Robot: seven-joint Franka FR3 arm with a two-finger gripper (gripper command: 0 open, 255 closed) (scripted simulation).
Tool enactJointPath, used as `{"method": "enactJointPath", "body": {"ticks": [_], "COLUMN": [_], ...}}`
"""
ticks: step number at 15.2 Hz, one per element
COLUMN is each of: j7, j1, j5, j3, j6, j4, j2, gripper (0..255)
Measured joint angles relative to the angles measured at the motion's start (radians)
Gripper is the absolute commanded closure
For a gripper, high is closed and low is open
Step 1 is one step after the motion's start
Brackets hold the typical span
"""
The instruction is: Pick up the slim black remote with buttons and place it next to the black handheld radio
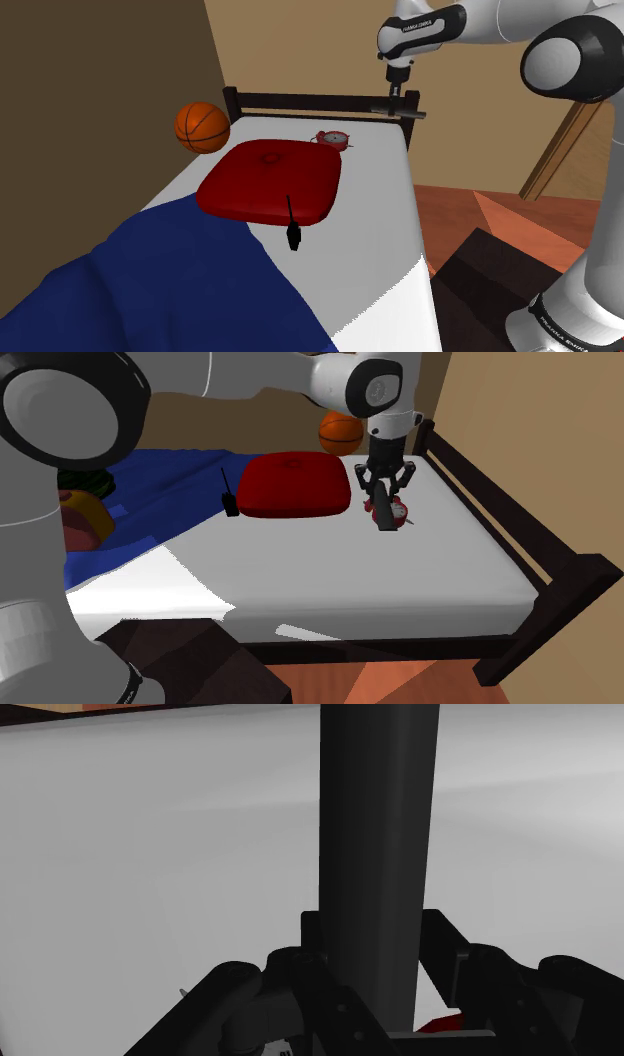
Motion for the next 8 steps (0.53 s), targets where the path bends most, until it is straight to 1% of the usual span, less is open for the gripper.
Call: {"method": "enactJointPath", "body": {"ticks": [7,8], "j7": [0.0,0.009], "j1": [-0.004,0.005], "j5": [-0.003,-0.007], "j3": [-0.003,-0.001], "j6": [-0.091,-0.092], "j4": [0.084,0.073], "j2": [-0.007,-0.02], "gripper": [255,255]}}
